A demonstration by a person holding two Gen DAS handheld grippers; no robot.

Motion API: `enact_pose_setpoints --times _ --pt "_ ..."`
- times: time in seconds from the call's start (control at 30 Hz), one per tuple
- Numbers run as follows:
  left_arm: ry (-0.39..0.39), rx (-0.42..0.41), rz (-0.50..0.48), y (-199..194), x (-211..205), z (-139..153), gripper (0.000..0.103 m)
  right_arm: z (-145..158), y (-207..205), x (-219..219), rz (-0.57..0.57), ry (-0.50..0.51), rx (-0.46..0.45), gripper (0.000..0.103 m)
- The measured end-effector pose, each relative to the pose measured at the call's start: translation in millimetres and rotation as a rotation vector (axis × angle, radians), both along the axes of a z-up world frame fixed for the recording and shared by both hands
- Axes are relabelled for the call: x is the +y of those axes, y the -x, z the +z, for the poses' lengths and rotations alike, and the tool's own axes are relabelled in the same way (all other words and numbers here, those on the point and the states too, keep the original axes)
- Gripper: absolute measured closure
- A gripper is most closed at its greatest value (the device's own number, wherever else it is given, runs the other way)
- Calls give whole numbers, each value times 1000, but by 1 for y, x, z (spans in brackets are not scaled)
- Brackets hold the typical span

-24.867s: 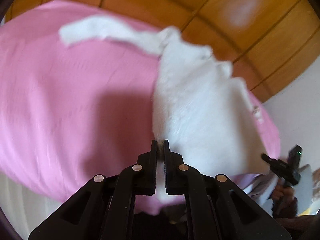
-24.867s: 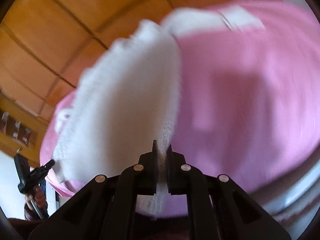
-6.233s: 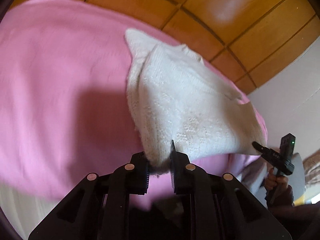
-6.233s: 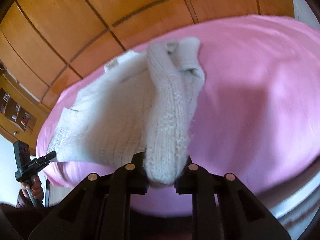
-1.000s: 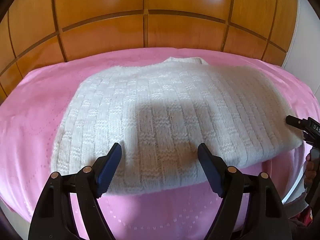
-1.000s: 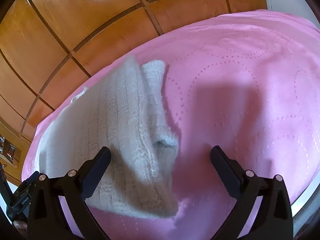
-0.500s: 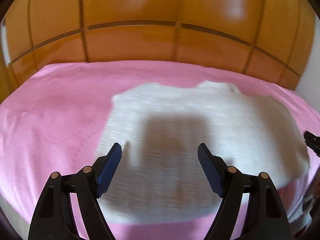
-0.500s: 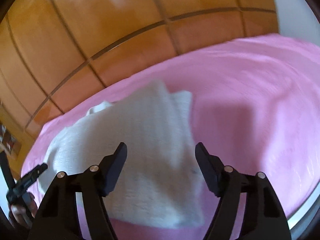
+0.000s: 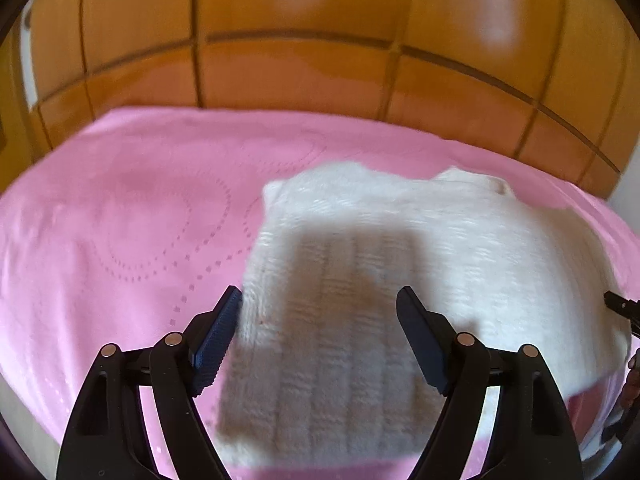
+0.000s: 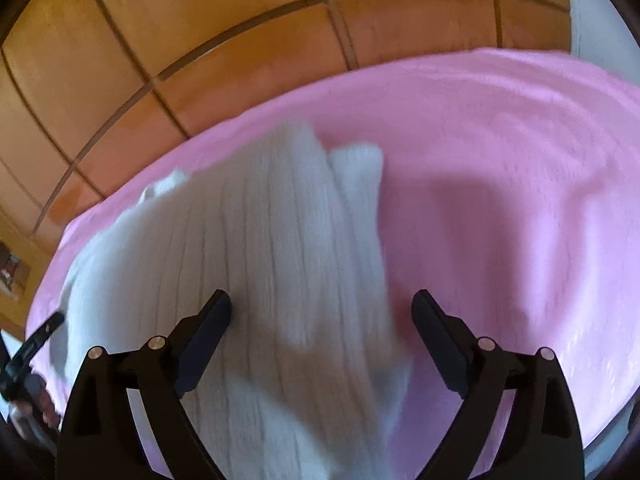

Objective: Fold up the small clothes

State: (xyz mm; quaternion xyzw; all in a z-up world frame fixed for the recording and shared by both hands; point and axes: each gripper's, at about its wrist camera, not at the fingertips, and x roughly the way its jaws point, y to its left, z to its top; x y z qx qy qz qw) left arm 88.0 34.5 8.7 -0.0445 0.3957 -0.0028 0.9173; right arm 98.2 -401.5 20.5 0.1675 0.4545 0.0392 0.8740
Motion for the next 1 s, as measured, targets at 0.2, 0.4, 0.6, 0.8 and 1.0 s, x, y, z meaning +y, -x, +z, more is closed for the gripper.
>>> enact_pose_setpoints --times 0.2,0.4,0.6,0.8,1.0 --pt "59 -15 -82 14 -15 5 25 0 44 6 53 -71 29 42" --pt "120 24 -107 11 -9 -2 46 25 43 25 74 -83 35 81" --pt "167 51 -54 -1 21 -7 46 101 35 76 208 -109 -115 84" --pt "159 117 158 -14 78 -13 46 143 20 153 371 -143 -216 91" --pt "426 91 131 -2 119 -3 46 123 3 262 573 -150 -183 93"
